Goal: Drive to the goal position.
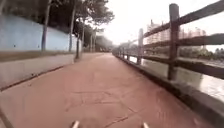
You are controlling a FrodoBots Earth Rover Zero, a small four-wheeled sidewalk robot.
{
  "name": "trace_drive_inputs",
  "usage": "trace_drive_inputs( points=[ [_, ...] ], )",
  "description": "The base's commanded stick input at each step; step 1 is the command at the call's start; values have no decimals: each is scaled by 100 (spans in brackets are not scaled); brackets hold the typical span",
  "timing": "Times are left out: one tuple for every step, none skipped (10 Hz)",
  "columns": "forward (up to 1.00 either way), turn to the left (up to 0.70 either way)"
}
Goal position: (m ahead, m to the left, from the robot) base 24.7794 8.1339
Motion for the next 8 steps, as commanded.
trace_drive_inputs(
  points=[
    [70,0],
    [70,0],
    [70,0],
    [70,0],
    [70,0],
    [70,0],
    [70,13],
    [70,27]
  ],
)
